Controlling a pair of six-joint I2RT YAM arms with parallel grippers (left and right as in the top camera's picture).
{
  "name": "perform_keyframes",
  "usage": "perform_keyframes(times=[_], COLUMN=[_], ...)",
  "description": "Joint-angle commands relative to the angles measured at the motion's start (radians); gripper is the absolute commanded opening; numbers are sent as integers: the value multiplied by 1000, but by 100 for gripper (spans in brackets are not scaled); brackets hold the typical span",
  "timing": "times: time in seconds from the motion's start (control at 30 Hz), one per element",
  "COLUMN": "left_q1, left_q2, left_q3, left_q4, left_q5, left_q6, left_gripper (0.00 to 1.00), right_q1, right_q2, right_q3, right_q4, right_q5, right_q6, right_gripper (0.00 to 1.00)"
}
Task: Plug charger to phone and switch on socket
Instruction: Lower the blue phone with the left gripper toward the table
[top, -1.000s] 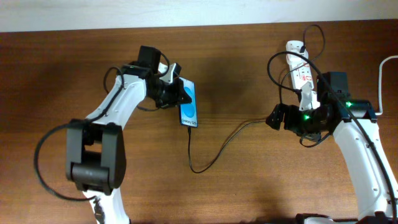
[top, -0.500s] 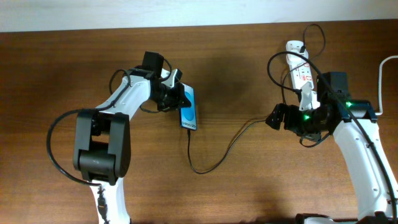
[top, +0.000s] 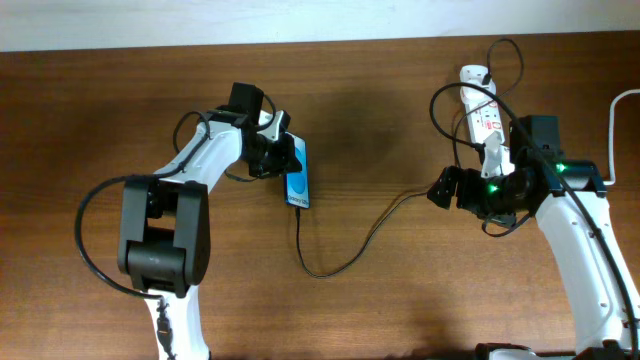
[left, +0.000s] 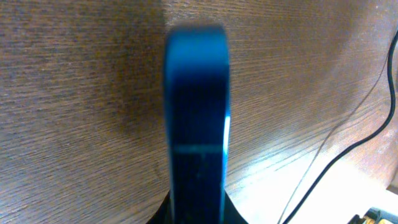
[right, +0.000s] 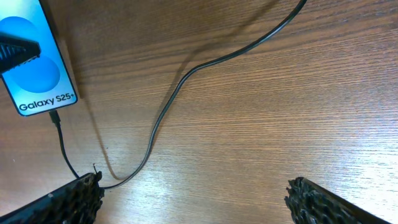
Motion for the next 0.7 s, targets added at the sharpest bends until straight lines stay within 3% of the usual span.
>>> perform_keyframes(times=[0.0,0.53,0.67], left_q1=[0,0,0], left_q2=[5,5,5], left_q3=[21,12,12], left_q4=[9,18,18], left_q5=[11,3,3], left_q6=[35,35,35], left_gripper=[6,13,19], right_q1=[-6,-6,-6], right_q2=[4,4,4], right_q3=[17,17,17], right_q4=[3,3,3], right_q5=[8,8,8], right_q6=[-8,-8,-8], right_gripper=[98,98,98])
